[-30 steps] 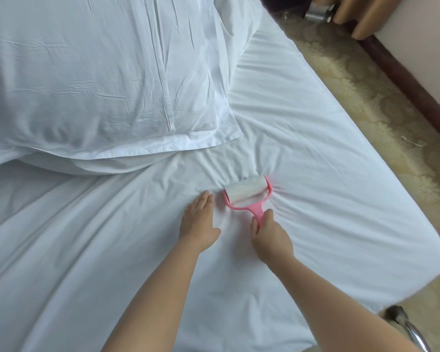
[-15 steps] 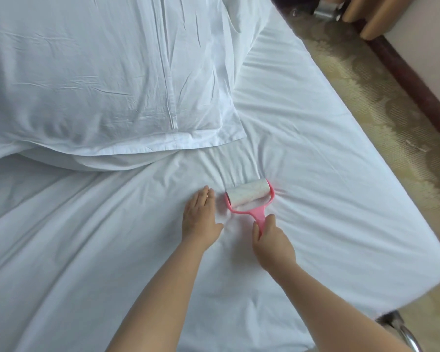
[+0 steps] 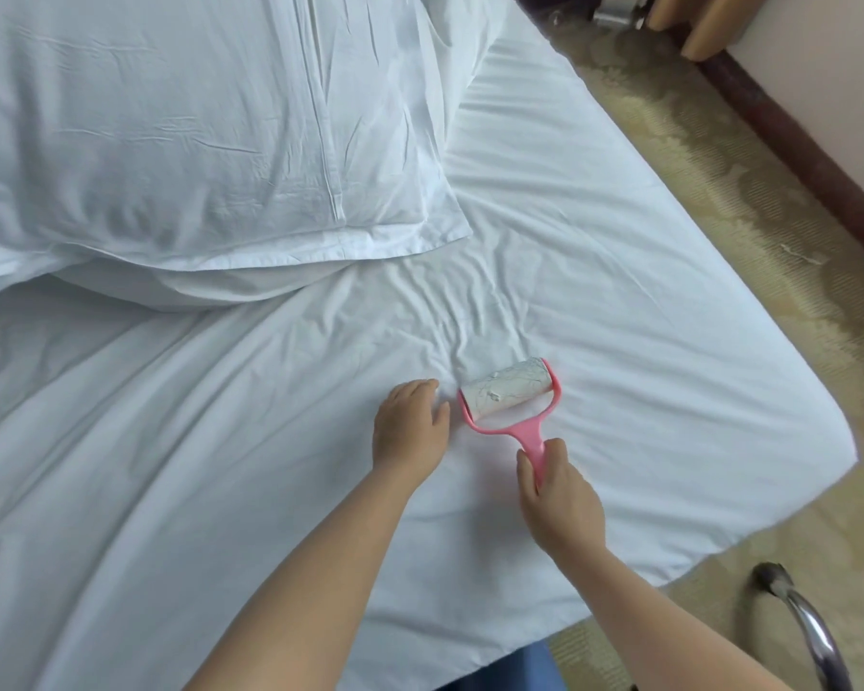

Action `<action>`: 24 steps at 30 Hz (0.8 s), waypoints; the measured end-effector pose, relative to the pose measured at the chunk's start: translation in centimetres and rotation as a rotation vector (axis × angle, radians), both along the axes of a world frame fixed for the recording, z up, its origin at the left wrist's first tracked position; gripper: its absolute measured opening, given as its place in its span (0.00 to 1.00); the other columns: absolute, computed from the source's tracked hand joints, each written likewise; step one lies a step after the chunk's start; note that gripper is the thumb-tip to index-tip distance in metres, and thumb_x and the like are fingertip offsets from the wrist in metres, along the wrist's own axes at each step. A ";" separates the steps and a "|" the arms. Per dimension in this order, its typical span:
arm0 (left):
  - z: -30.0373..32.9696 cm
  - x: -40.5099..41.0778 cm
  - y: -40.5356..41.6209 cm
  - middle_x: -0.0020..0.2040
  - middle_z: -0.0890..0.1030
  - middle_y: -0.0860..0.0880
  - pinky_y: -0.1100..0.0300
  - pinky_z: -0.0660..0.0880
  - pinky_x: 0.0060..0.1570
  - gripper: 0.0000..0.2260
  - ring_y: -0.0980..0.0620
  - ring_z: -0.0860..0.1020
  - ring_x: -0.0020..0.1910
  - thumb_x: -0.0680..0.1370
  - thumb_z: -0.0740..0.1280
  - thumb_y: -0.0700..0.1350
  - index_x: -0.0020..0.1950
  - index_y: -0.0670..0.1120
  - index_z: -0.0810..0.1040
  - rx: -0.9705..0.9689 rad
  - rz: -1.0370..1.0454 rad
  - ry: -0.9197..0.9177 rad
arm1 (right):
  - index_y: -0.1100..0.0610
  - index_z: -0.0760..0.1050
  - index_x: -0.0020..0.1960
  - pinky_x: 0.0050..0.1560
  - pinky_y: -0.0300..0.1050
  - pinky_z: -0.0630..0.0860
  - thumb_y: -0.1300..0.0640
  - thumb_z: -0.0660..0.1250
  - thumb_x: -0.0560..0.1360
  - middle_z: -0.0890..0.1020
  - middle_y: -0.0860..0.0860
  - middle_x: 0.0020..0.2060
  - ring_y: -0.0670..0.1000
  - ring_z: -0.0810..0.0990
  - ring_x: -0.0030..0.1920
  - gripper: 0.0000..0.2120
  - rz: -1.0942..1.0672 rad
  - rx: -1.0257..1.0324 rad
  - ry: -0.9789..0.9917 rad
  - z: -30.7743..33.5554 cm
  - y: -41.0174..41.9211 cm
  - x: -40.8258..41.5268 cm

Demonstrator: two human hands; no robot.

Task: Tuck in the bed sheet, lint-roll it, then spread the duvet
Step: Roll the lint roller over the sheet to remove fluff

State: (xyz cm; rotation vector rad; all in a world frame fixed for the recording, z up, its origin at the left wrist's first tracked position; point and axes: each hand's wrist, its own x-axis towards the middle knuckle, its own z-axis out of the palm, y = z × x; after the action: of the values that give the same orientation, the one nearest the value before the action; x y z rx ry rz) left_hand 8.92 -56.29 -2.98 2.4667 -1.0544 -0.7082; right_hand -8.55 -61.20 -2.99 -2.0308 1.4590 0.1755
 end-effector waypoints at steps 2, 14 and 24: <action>0.1 -0.7 0.2 0.59 0.79 0.45 0.54 0.68 0.60 0.13 0.45 0.73 0.61 0.81 0.59 0.45 0.61 0.41 0.77 -0.057 0.039 0.035 | 0.54 0.58 0.48 0.36 0.48 0.64 0.48 0.54 0.81 0.72 0.49 0.36 0.61 0.78 0.44 0.10 0.014 -0.005 -0.005 0.1 0.8 -0.7; 0.5 -2.1 0.5 0.48 0.80 0.50 0.59 0.74 0.49 0.12 0.52 0.78 0.46 0.77 0.69 0.45 0.59 0.45 0.77 -0.213 0.513 0.644 | 0.57 0.64 0.54 0.36 0.48 0.65 0.47 0.54 0.81 0.80 0.55 0.45 0.62 0.79 0.45 0.13 0.009 -0.051 -0.037 0.2 2.5 -1.3; 0.7 -2.3 1.4 0.47 0.83 0.43 0.54 0.78 0.56 0.07 0.47 0.81 0.47 0.74 0.70 0.32 0.47 0.42 0.81 -0.321 0.633 1.009 | 0.57 0.63 0.53 0.36 0.47 0.63 0.48 0.54 0.81 0.77 0.53 0.40 0.62 0.79 0.44 0.12 0.002 -0.026 -0.060 -0.2 3.7 -1.5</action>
State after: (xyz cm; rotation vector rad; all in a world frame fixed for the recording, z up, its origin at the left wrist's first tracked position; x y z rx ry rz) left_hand 6.63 -54.86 -2.26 1.6166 0.0079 -1.2119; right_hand -10.08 -57.47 -3.18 -2.0405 1.4292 0.0961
